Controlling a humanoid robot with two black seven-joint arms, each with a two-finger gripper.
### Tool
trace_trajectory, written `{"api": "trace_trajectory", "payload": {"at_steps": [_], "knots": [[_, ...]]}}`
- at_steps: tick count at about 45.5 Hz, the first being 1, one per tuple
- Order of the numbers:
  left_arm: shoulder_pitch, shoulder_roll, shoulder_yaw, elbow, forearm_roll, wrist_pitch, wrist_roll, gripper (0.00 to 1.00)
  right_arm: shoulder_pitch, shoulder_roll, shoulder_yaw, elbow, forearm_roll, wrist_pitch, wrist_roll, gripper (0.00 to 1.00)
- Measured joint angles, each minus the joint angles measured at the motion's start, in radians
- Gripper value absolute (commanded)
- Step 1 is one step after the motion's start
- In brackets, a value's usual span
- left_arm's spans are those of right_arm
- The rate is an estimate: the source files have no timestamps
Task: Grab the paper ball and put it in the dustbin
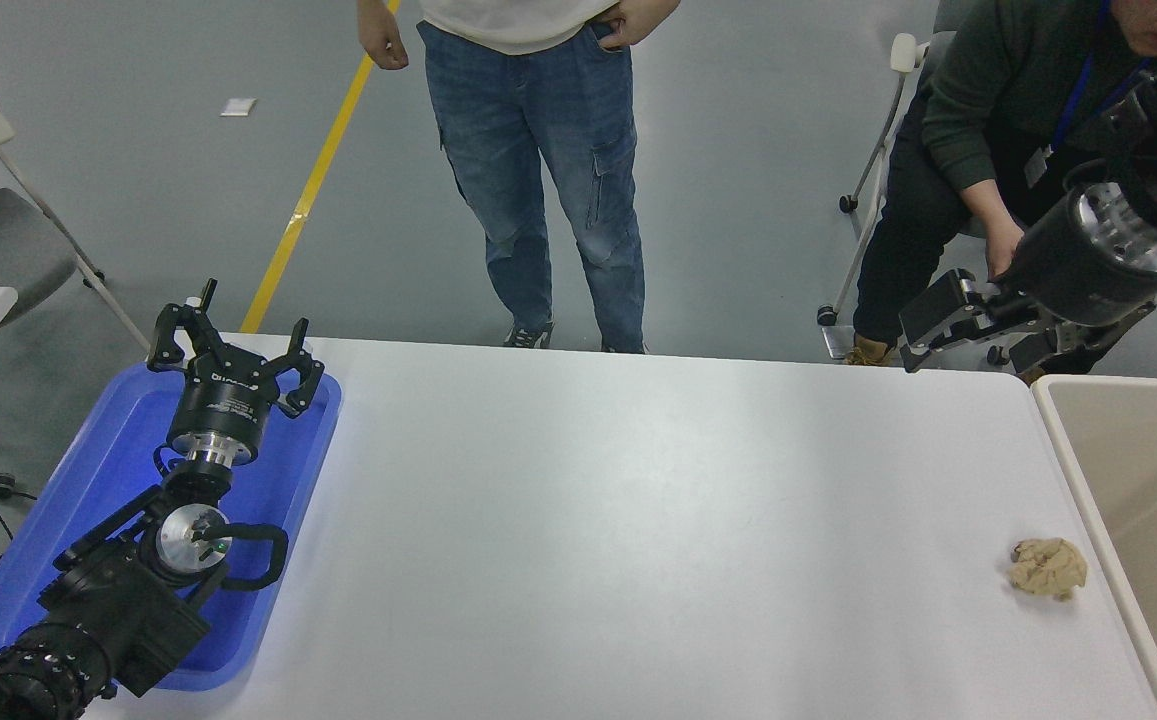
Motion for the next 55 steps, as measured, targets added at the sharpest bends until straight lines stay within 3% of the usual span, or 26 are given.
{"api": "trace_trajectory", "payload": {"at_steps": [55], "knots": [[0.000, 0.000, 0.000, 0.000, 0.000, 0.000, 0.000, 1.00, -0.024, -0.018, -0.022, -0.043, 0.014, 0.000, 0.002, 1.00]]}}
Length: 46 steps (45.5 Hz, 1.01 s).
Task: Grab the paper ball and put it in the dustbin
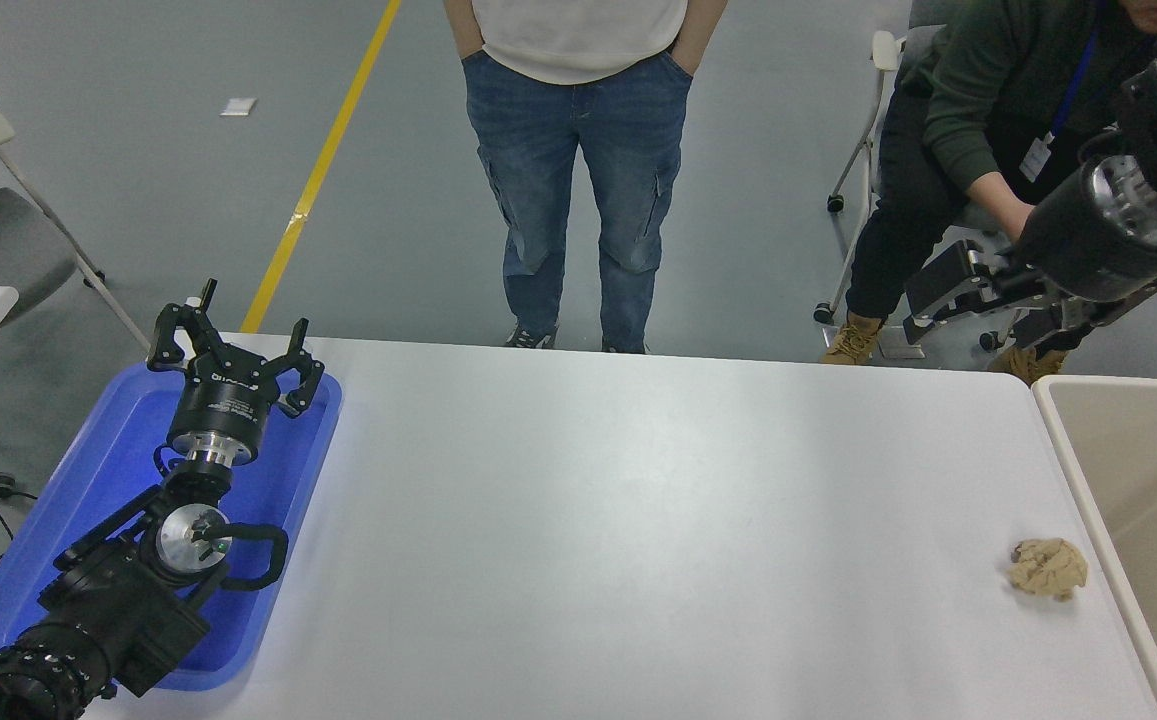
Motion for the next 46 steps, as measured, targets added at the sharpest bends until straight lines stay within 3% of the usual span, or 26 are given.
{"api": "trace_trajectory", "payload": {"at_steps": [12, 46], "knots": [[0.000, 0.000, 0.000, 0.000, 0.000, 0.000, 0.000, 1.00, -0.098, -0.007, -0.075, -0.031, -0.007, -0.079, -0.001, 1.00], [0.000, 0.000, 0.000, 0.000, 0.000, 0.000, 0.000, 1.00, -0.536, -0.017, -0.084, -0.291, -0.010, -0.489, 0.000, 1.00]]}}
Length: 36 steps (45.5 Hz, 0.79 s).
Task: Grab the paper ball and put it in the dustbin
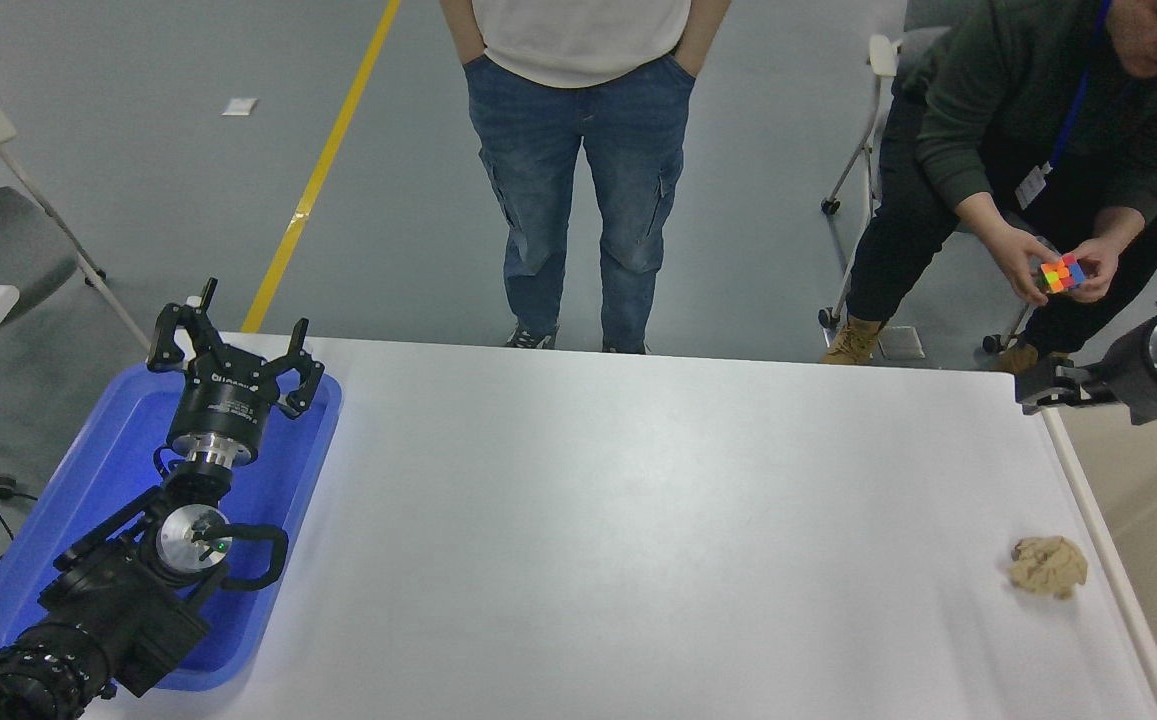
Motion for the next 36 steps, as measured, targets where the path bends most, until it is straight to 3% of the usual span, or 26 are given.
{"api": "trace_trajectory", "payload": {"at_steps": [36], "knots": [[0.000, 0.000, 0.000, 0.000, 0.000, 0.000, 0.000, 1.00, -0.410, -0.013, 0.214, -0.134, 0.002, -0.195, 0.000, 1.00]]}}
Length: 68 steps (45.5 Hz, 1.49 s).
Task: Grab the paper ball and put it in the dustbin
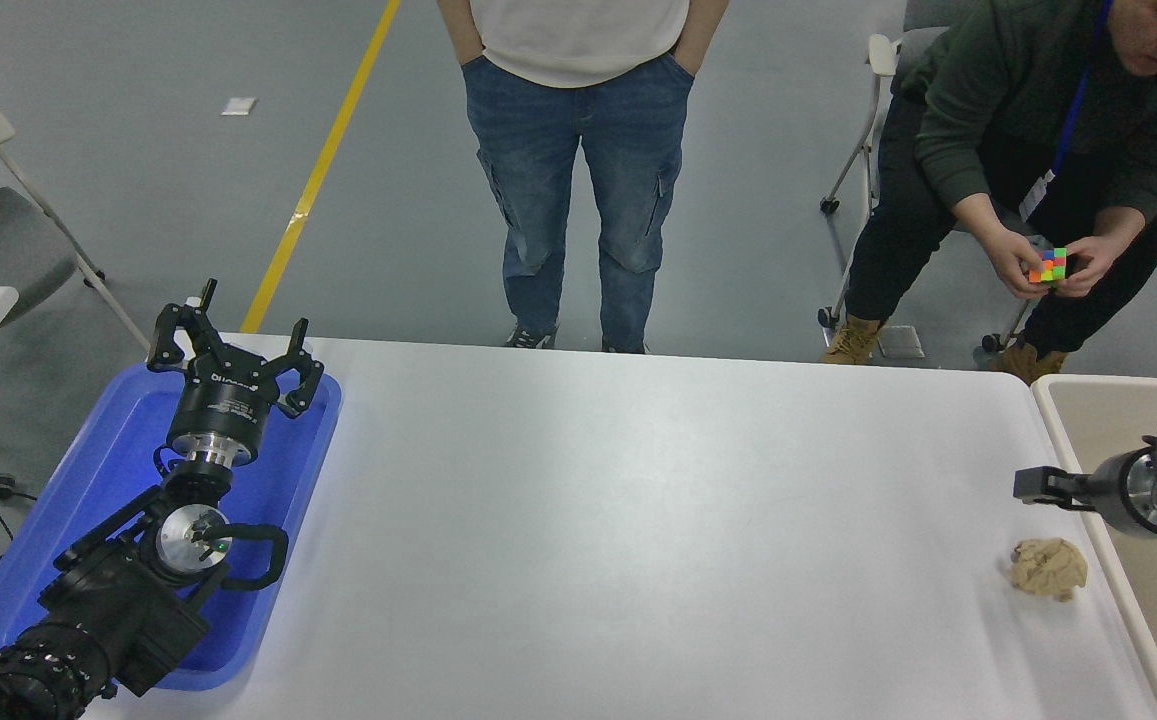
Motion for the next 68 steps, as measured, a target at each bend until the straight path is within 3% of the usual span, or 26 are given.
{"api": "trace_trajectory", "payload": {"at_steps": [48, 53, 61, 66, 68], "knots": [[0.000, 0.000, 0.000, 0.000, 0.000, 0.000, 0.000, 1.00, -0.209, 0.035, 0.130, -0.118, 0.000, -0.045, 0.004, 0.97], [0.000, 0.000, 0.000, 0.000, 0.000, 0.000, 0.000, 1.00, -0.229, 0.046, 0.139, -0.144, 0.000, -0.054, 0.005, 0.81], [0.000, 0.000, 0.000, 0.000, 0.000, 0.000, 0.000, 1.00, -0.253, 0.056, 0.146, -0.161, -0.003, -0.101, 0.008, 0.22], [0.000, 0.000, 0.000, 0.000, 0.000, 0.000, 0.000, 1.00, -0.264, 0.061, 0.147, -0.163, -0.023, -0.126, 0.010, 0.03], [0.000, 0.000, 0.000, 0.000, 0.000, 0.000, 0.000, 1.00, -0.266, 0.063, 0.148, -0.163, -0.036, -0.134, 0.012, 0.00]]}}
